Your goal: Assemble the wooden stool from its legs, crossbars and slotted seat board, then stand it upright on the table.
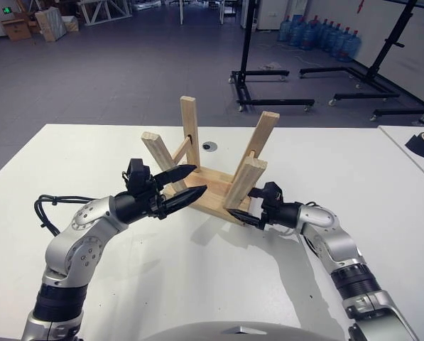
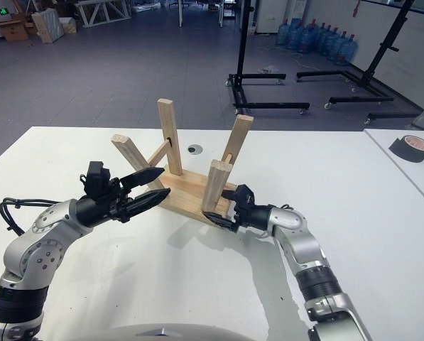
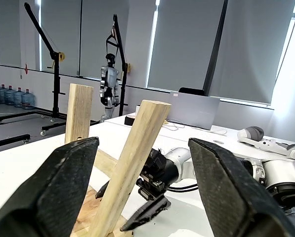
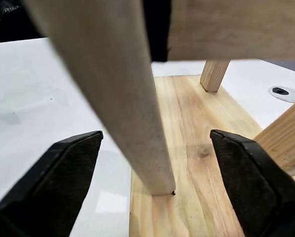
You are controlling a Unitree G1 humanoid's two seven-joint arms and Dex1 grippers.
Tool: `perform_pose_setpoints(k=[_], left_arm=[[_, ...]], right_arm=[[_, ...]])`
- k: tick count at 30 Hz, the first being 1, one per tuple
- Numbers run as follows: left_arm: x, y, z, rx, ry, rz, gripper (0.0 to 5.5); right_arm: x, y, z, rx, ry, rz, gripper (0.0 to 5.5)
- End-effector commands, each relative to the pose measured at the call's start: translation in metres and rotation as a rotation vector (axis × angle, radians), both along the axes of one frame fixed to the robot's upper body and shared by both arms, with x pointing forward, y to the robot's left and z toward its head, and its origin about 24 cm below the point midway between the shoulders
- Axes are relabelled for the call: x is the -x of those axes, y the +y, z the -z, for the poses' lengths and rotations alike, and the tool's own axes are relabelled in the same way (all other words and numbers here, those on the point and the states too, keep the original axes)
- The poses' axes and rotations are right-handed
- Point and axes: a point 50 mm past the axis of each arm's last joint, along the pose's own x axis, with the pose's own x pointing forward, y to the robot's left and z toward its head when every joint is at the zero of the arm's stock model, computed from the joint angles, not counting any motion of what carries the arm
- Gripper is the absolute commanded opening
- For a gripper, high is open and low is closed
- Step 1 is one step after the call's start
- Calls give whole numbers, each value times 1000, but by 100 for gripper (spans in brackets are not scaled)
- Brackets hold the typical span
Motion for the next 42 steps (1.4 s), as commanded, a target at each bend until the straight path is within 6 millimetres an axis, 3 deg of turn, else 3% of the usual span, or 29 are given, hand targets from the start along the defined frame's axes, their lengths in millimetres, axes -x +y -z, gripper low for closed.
perform_pose_setpoints(k=[1,13,18,21,25,30,35,42], left_arm=[[-1,0,3,-16,4,-11,331],[-2,0,-1,-7,-7,20,331],[1,1,-4,5,-17,36,331],[9,0,-18,26,-73,57,331],[24,-3,-49,108,-183,77,331],[38,-9,-73,198,-253,68,331],[44,-14,-71,204,-233,37,331],[56,-22,-60,218,-158,23,331]], right_arm=[[-3,3,-2,-8,-8,-16,320],[-1,7,-3,-77,35,-61,118],[-2,3,-11,-146,83,-78,113],[5,-7,-23,-199,201,-137,110],[38,-30,-44,-272,525,-350,107],[53,-47,-53,-299,883,-371,106],[61,-51,-54,-284,1180,-336,103],[51,-50,-42,-155,1246,-206,101]])
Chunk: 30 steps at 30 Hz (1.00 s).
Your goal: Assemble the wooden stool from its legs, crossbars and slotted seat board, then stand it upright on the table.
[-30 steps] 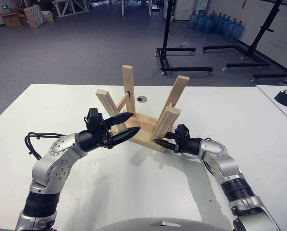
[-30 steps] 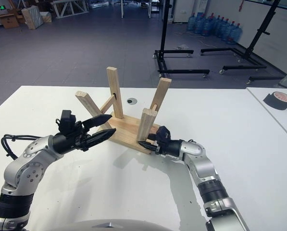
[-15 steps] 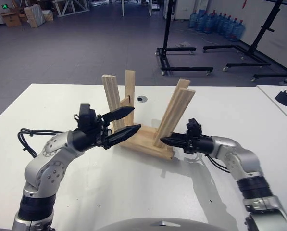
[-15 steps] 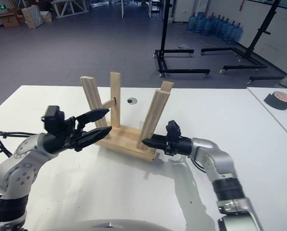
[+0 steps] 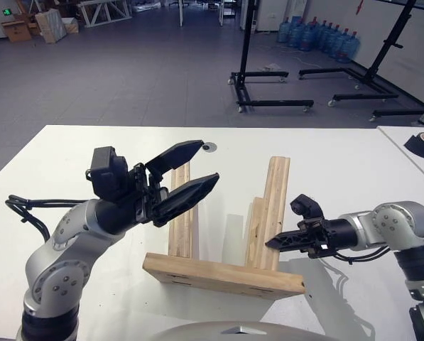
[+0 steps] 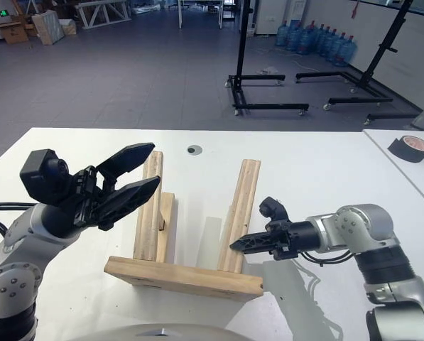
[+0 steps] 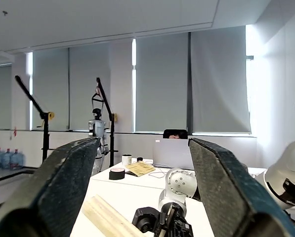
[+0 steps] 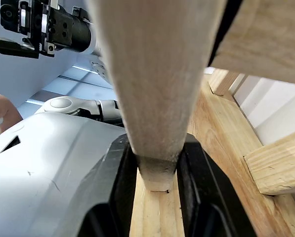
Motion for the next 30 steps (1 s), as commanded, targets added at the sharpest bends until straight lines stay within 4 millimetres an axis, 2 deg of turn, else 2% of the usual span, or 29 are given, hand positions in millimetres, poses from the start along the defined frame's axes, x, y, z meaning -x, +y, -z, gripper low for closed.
perform_pose_setpoints(k=[1,2,3,7,11,15,17,20,23,26,28,30], left_arm=[[6,-3,4,-12,30,2,331],[7,-2,4,-13,35,2,331],[8,-1,4,-15,41,1,331],[5,5,2,-30,46,0,331],[-4,9,3,-88,39,-50,331],[-10,31,7,-173,38,-119,331],[-10,52,22,-355,73,-139,331],[8,85,49,-644,191,-59,331],[30,109,73,-824,337,23,331],[45,122,94,-960,422,53,331],[51,129,111,-1114,442,77,331],[48,128,122,-1189,407,90,331]], right_arm=[[-10,-4,14,204,-5,67,101],[-12,-4,14,200,-4,86,101],[-14,-4,12,186,-10,101,138],[-19,-6,-1,104,-41,151,205],[-17,-20,-15,70,-86,221,282],[-13,-32,-29,53,-170,299,356],[-6,-42,-30,165,-397,327,356],[3,-69,-16,453,-792,294,356],[23,-89,-1,619,-928,168,356],[34,-90,11,700,-1042,-19,356],[40,-81,23,709,-1134,-132,356],[44,-67,30,652,-1181,-160,356]])
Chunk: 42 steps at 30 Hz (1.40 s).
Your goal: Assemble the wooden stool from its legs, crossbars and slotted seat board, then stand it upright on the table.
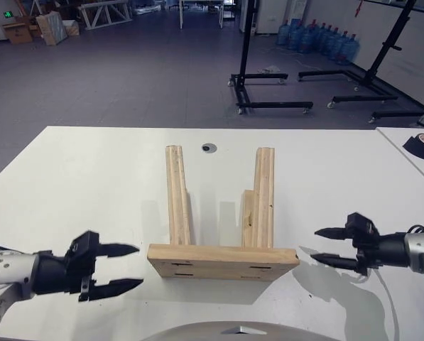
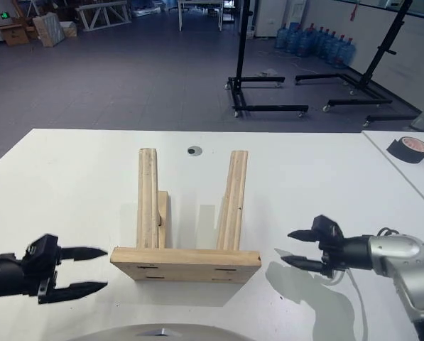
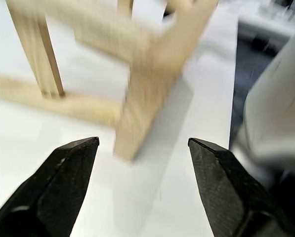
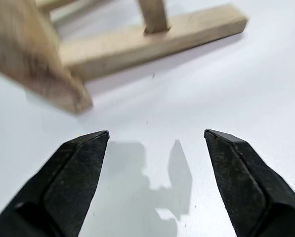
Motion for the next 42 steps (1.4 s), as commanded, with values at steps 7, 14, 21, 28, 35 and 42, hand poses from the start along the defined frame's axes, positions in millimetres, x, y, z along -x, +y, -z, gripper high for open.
perform_pose_setpoints(k=[7,14,21,28,35,42], left_arm=[[-24,-23,38,-159,-149,171,331],[-48,-47,50,-25,-255,141,331],[-48,-57,63,18,-247,164,331],[-56,-63,59,69,-305,171,331],[-52,-68,50,163,-346,234,219],[-51,-76,26,355,-292,217,184]], right_arm=[[15,56,20,-100,-84,-203,356],[6,83,31,-174,-163,-188,356],[-1,92,21,-222,-171,-194,335],[0,95,20,-235,-159,-249,221],[1,95,23,-245,-142,-288,136],[-2,85,27,-251,-92,-325,135]])
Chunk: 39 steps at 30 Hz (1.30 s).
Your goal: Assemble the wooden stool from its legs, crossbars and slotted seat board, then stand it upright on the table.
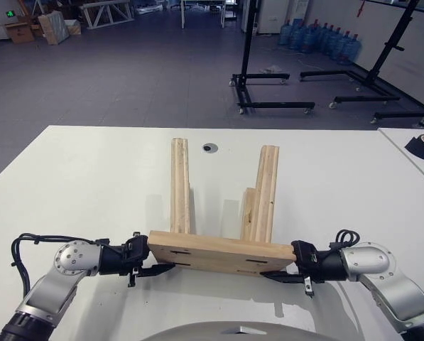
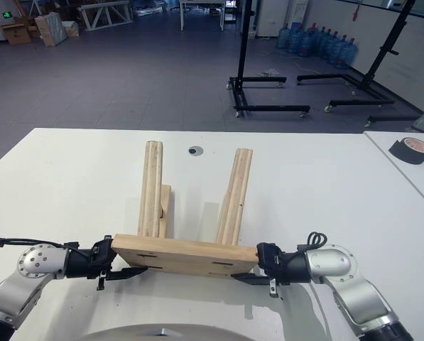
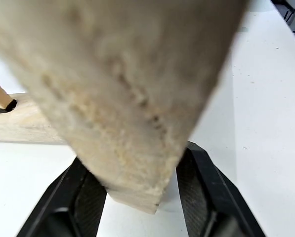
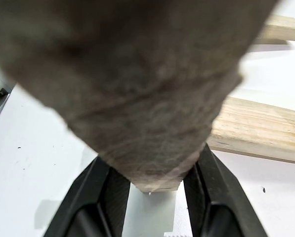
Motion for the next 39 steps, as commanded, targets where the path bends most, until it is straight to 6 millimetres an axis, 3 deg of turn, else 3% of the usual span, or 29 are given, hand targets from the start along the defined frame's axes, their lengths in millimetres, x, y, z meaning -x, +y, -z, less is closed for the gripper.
perform_pose_setpoints(k=[1,7,14,18,23,26,32,39], left_arm=[[3,-21,-33,242,1,90,182],[11,-28,-54,378,131,182,172],[24,-43,-85,636,255,297,170],[22,-48,-113,908,263,221,159],[26,-51,-146,1162,289,130,150],[30,-51,-146,1228,355,28,147],[19,-56,-149,1306,378,-153,143],[0,-59,-146,1343,421,-359,142]], right_arm=[[-3,-2,0,-19,26,-25,135],[-7,-3,-12,-120,112,-13,135],[-10,-1,-56,-346,316,-35,135],[2,3,-95,-538,520,-129,135],[7,14,-111,-687,623,-115,135],[7,17,-120,-772,639,-70,135],[-4,28,-134,-1012,646,103,135],[4,57,-122,-1119,738,247,134]])
